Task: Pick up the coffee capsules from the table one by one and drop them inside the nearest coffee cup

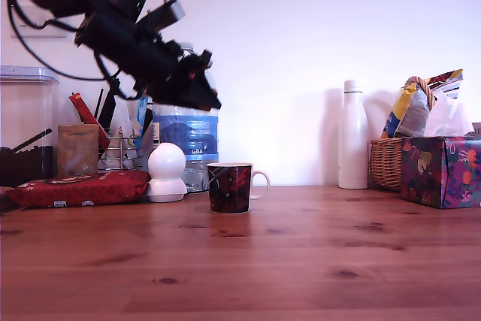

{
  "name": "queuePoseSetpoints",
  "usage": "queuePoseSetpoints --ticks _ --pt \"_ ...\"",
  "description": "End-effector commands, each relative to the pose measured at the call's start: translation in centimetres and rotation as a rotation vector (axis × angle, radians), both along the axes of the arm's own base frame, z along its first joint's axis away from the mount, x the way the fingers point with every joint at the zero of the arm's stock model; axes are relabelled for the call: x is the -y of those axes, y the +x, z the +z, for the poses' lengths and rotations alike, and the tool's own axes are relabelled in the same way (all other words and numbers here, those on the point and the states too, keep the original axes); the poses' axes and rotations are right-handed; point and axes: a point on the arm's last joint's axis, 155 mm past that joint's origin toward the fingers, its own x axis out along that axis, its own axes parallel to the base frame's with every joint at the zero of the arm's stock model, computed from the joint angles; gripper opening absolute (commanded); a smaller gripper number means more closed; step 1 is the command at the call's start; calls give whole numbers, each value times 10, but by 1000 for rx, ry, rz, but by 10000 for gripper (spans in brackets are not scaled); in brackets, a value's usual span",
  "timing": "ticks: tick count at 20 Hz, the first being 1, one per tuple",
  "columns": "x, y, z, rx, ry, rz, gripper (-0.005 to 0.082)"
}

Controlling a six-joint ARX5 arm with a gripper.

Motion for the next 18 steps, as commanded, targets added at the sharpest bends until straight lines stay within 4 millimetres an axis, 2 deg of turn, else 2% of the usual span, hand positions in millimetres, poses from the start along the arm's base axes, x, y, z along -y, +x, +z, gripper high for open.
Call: queuePoseSetpoints --ticks 1,6,12,18 --pt "4 10 -14 -22 30 3 72" --pt "16 26 -27 -108 74 -8 74" --pt "26 39 -56 -229 133 -13 75" --pt "29 47 -80 -262 218 6 75"
